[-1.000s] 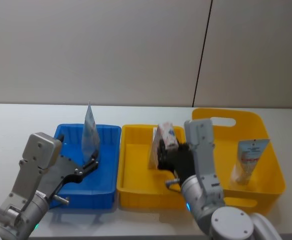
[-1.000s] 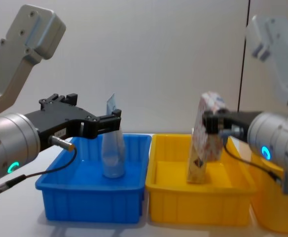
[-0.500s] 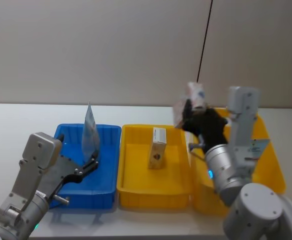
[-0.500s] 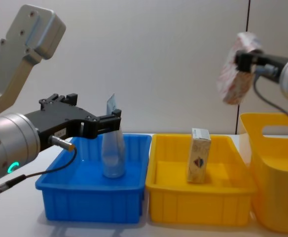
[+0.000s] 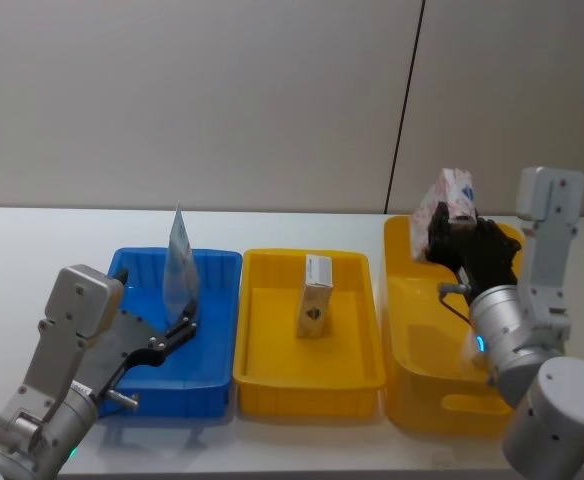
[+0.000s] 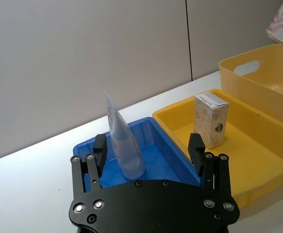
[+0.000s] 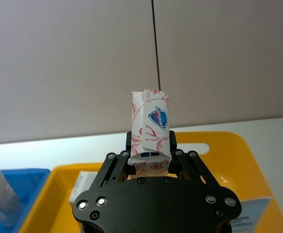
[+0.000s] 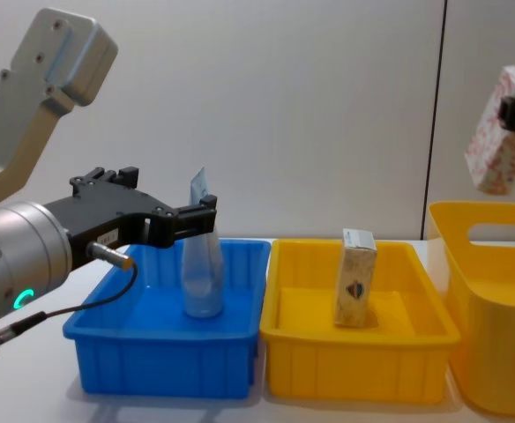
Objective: Bimanual collaborative sorting of washing and personal care products
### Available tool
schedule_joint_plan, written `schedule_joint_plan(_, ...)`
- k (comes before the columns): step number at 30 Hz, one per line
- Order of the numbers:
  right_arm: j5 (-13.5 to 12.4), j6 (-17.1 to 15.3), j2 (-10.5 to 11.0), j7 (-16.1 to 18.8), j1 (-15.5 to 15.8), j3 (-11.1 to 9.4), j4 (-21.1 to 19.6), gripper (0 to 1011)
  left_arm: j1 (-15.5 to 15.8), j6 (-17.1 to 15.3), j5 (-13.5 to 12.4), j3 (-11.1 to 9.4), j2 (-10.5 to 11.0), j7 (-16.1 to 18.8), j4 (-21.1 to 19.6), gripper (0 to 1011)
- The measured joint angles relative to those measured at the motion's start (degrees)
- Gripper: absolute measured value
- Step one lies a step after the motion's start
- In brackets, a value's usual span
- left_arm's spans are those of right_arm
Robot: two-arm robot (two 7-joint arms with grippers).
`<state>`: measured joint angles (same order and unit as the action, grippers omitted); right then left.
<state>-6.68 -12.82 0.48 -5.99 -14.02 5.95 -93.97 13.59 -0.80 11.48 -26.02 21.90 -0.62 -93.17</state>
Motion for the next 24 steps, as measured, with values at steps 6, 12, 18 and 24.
schedule_joint_plan(6,1.1,-3.7,1.9,0.8,0.4,-0.3,-0.3,308,0.0,0.0,0.0,0.0,0.0,0.0,0.0,1001)
schedule_joint_plan(12,2.7,-7.4,3.6,1.3,0.6,0.0,0.0,308,0.0,0.0,0.0,0.0,0.0,0.0,0.0,1001)
schedule_joint_plan(18,4.2,-10.5,4.7,1.3,0.6,0.4,0.9,308,0.0,0.0,0.0,0.0,0.0,0.0,0.0,1001)
schedule_joint_plan(24,5.2,-12.3,5.4,1.3,0.7,0.6,1.6,308,0.0,0.0,0.0,0.0,0.0,0.0,0.0,1001)
